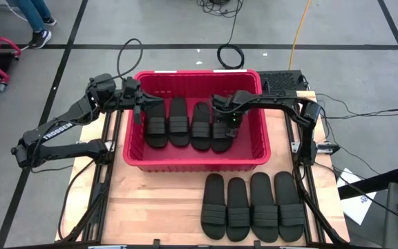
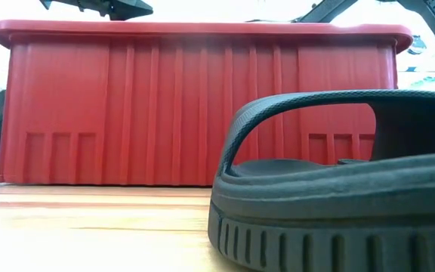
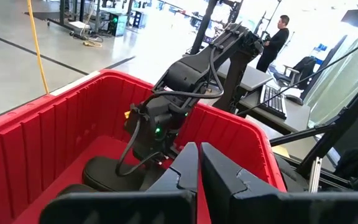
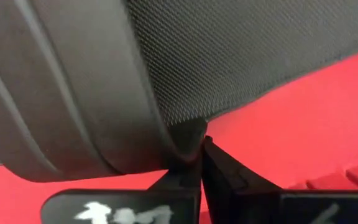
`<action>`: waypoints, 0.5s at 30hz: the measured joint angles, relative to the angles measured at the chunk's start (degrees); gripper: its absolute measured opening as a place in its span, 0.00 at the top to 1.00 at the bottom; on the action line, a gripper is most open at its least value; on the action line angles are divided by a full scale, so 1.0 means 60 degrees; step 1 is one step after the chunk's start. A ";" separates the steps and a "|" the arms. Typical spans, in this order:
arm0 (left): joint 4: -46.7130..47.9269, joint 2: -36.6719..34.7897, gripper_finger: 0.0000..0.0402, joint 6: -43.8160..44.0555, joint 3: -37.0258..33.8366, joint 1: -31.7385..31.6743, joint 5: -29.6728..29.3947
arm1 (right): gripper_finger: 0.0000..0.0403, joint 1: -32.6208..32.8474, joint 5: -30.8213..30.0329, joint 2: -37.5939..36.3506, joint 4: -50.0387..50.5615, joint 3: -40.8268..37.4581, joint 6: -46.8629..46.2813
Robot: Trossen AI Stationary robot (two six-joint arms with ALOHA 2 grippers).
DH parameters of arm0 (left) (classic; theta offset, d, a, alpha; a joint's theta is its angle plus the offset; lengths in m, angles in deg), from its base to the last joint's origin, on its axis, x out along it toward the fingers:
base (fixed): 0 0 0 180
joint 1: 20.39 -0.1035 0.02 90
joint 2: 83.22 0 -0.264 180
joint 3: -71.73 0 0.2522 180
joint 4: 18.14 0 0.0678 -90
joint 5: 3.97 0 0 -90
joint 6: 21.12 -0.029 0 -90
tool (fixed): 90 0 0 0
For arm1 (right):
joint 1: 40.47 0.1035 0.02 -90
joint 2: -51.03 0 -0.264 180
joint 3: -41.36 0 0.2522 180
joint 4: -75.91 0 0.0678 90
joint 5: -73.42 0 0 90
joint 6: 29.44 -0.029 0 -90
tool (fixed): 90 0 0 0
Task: Pick and place slides into bin
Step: Put the slipper into the bin, then put the slipper on top of the slipper inside the bin
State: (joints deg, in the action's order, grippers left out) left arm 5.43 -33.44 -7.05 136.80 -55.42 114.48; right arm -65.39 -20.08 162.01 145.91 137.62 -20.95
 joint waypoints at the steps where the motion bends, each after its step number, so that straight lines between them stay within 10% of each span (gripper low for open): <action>1: 0.0003 0.0000 0.96 0.0010 0.0000 0.0000 0.0000 | 1.00 0.0000 0.0125 0.0000 -0.0095 0.0000 0.0026; 15: 0.0117 0.0000 0.97 -0.0663 -0.0004 0.0011 0.0007 | 1.00 -0.0087 -0.0494 -0.1339 -0.0125 0.0001 -0.0697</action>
State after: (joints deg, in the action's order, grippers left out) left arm 6.13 -33.44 -11.03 136.78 -55.35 114.52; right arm -65.92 -23.05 153.98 145.16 137.62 -25.14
